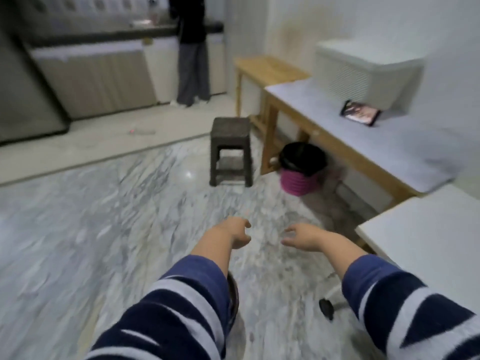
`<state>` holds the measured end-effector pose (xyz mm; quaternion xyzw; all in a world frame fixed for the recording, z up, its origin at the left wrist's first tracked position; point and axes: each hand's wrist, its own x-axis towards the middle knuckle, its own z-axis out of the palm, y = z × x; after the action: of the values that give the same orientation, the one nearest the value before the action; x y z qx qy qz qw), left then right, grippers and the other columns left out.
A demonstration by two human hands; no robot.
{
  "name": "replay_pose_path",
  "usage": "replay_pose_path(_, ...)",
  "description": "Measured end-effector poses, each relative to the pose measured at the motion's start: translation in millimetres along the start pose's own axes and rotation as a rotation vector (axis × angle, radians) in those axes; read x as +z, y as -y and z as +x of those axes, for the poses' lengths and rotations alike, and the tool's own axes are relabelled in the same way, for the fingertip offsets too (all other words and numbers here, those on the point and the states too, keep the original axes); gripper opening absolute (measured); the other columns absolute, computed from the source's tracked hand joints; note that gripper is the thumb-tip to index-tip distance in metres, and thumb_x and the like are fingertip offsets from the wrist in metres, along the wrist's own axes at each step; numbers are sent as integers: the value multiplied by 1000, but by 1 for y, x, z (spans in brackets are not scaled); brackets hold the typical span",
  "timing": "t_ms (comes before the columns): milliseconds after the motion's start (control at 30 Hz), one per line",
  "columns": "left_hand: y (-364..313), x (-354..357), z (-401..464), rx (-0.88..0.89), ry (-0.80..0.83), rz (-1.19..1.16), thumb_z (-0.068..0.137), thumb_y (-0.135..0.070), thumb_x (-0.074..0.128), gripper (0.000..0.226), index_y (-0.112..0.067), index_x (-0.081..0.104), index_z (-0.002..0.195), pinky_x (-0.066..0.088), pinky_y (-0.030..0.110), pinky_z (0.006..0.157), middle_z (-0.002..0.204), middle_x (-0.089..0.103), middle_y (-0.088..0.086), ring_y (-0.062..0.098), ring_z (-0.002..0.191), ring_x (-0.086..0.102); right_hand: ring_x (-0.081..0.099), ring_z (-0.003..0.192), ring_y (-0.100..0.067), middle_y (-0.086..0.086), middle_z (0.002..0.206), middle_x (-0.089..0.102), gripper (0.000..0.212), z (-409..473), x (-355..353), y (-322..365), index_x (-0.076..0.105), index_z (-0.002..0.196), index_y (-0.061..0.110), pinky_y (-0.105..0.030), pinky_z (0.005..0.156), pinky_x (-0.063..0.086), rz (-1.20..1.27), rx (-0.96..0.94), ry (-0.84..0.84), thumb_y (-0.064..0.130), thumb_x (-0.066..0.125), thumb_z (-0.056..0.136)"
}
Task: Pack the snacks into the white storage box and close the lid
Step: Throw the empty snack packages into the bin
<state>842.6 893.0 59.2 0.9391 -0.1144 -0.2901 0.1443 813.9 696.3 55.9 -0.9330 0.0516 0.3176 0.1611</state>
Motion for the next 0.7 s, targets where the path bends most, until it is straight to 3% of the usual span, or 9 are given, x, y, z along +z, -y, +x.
replay_pose_path(267,-139,9,-20,401,87,280,96,-30,51,50,-20,39,143,40,36,106,144,45,8,27,130,45,37,139,-21,-3,152,38,58,-136,-3,-96,38,146,15,-28,112,29,248,260,-245,46,46,97)
replay_pose_path(533,-298,88,-99,752,174,448,91,-30,53,48,-27,44,139,38,40,109,141,48,1,23,128,47,29,143,-19,1,156,30,59,-313,55,-196,38,146,20,-32,115,22,442,636,-353,50,45,95)
replay_pose_path(700,-386,153,-178,958,204,561,93,-33,50,49,-28,41,141,34,40,112,145,44,0,23,132,43,31,141,-22,0,157,26,60,-434,99,-244,33,148,20,-35,110,30,616,816,-421,49,42,97)
